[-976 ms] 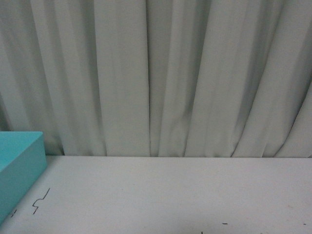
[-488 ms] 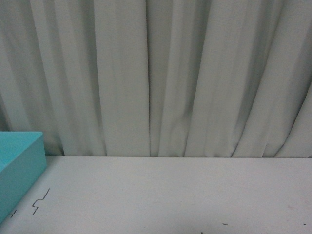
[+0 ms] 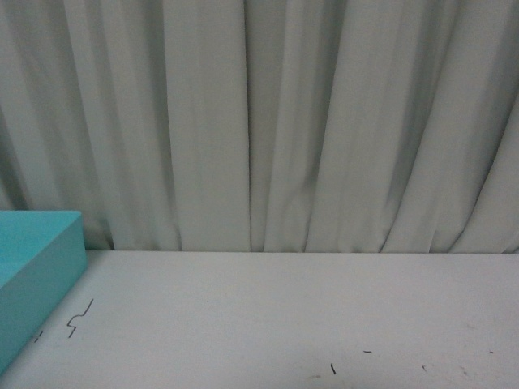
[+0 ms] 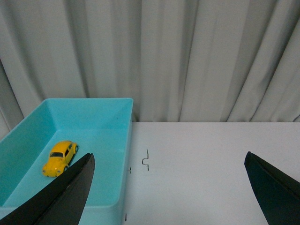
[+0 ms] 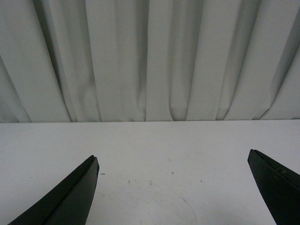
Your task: Wind up and store yellow beetle toy
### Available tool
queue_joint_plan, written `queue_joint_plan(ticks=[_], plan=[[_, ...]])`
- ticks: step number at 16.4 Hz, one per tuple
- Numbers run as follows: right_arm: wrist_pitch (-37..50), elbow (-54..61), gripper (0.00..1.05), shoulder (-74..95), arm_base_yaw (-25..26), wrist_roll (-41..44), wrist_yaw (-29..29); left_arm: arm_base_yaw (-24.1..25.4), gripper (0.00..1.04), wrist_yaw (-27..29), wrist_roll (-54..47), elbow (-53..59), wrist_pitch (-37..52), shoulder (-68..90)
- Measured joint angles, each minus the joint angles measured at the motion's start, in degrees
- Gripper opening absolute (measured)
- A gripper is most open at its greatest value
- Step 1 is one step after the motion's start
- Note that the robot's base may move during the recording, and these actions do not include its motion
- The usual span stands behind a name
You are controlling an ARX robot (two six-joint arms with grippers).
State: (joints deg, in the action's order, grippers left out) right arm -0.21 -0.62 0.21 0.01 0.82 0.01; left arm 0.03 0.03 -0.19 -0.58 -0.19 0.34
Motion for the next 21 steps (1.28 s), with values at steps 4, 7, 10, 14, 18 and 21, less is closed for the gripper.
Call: queue_joint_plan(ticks=[4, 7, 10, 14, 18, 21], plan=[[0.09, 0.00, 0.98, 0.00, 0.00, 0.00, 0.00, 0.00, 0.98, -0.02, 0.02, 0.00, 0.02, -0.02], [-0.11, 0.00, 0.98, 0.07, 0.00, 0.00, 0.00, 0.00, 0.98, 0.02, 0.02, 0.00, -0.04, 0.00], [0.02, 0.00, 0.98, -0.07, 0.00, 0.00, 0.00, 0.00, 0.98, 0.00, 0.00, 0.00, 0.04, -0.02], [0.00, 0.00, 0.98, -0.07, 0.00, 0.00, 0.00, 0.00, 0.98, 0.00, 0.00, 0.00, 0.04, -0.02], [0.00, 0.00, 0.98, -0.07, 0.00, 0.00, 0.00, 0.00, 0.98, 0.00, 0.02, 0.00, 0.04, -0.02], [0.00, 0.00, 0.98, -0.07, 0.00, 0.00, 0.00, 0.00, 0.98, 0.00, 0.00, 0.00, 0.04, -0.02]])
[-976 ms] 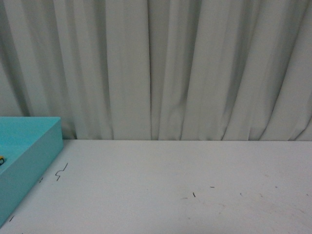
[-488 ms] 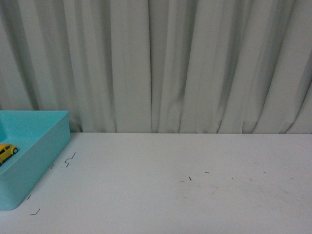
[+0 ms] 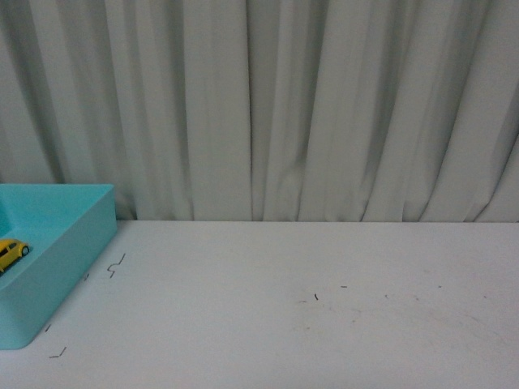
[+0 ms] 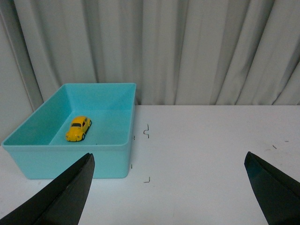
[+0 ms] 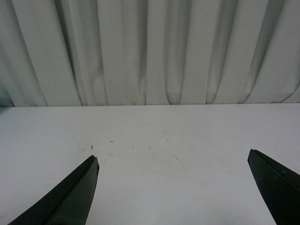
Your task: Wind up and store yellow beetle toy
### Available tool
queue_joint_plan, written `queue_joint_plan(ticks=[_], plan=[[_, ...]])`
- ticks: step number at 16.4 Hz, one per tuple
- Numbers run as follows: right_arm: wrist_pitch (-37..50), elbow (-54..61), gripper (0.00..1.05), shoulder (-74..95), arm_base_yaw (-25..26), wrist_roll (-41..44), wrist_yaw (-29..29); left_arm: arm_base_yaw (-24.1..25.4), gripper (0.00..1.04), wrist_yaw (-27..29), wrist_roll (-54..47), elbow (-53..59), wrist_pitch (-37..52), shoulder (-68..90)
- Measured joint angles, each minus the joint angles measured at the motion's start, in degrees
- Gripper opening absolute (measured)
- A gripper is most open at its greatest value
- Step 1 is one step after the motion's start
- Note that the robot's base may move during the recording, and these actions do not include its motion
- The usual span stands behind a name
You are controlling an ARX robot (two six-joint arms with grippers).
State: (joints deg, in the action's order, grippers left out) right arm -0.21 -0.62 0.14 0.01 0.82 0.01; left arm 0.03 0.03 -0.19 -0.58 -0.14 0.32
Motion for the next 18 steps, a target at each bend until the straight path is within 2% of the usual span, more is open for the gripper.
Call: queue_joint_plan(ticks=[18], plan=[[0.00, 0.00, 0.98, 0.00, 0.00, 0.00, 0.00, 0.00, 0.98, 0.00, 0.02, 0.00, 0.00, 0.00]])
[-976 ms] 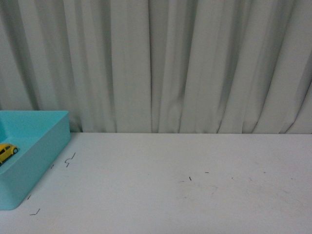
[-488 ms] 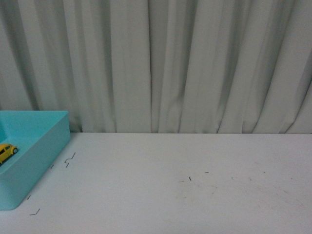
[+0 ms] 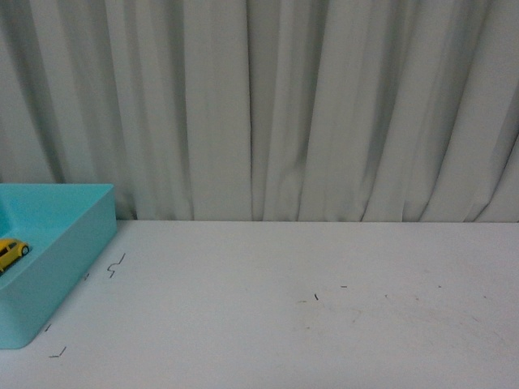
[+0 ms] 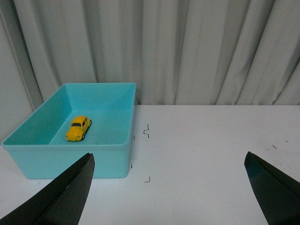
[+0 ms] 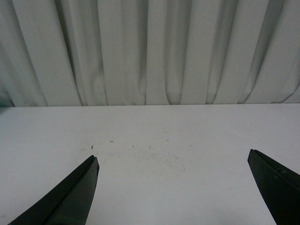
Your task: Wind up and store yellow beetle toy
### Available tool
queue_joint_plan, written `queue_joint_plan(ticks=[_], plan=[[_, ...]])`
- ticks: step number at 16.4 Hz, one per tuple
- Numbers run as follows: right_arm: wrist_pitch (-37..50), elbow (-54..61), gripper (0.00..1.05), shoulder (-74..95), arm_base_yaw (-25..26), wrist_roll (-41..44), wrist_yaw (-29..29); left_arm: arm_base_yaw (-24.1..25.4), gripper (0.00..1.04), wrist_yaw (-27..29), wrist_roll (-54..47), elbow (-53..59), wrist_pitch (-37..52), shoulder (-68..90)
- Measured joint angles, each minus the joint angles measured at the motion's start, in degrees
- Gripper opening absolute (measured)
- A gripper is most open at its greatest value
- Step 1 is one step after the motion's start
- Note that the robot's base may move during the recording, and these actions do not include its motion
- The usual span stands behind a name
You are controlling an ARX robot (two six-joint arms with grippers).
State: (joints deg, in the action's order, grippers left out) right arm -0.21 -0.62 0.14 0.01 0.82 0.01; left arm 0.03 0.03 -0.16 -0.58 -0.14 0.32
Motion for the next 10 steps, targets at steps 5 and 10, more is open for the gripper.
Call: queue_joint_plan(ticks=[5, 10], plan=[[0.02, 0.00, 0.98, 0.00, 0.00, 0.00, 0.02, 0.00, 0.98, -0.02, -0.02, 0.00, 0.02, 0.00], [0.00, 0.00, 0.98, 0.00, 0.00, -0.02, 0.02, 0.00, 0.98, -0.02, 0.00, 0.00, 0.00, 0.00]])
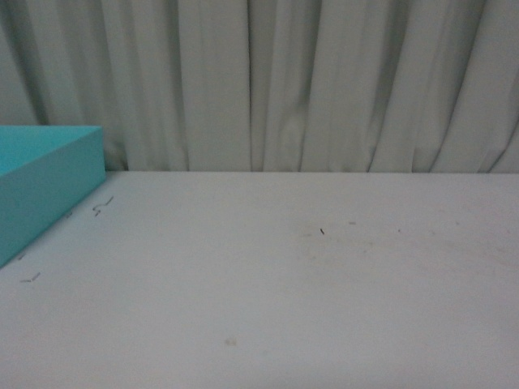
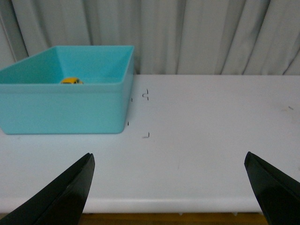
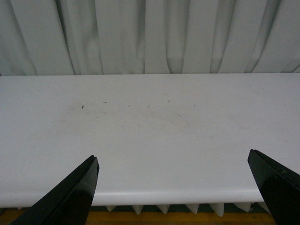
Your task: Wind up and store yellow beetle toy
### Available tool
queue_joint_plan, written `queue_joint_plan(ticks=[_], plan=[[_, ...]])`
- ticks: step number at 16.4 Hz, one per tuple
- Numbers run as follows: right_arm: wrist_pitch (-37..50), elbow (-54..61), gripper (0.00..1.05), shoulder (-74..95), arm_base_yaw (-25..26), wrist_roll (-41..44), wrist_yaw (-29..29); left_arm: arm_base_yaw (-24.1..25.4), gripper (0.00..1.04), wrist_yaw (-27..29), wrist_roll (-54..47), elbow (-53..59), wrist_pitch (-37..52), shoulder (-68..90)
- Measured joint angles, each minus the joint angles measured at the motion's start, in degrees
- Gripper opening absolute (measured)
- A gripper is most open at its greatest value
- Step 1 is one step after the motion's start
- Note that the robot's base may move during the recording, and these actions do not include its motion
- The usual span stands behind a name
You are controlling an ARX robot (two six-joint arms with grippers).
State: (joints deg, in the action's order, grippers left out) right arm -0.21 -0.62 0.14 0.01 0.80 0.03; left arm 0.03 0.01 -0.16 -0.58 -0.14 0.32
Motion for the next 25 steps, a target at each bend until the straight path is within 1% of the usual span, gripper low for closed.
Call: queue_joint_plan(ticks=[25], plan=[[-0.07, 0.00, 0.98, 0.02, 0.00, -0.20, -0.02, 0.00, 0.98, 0.02, 0.00, 0.02, -0.07, 0.02]])
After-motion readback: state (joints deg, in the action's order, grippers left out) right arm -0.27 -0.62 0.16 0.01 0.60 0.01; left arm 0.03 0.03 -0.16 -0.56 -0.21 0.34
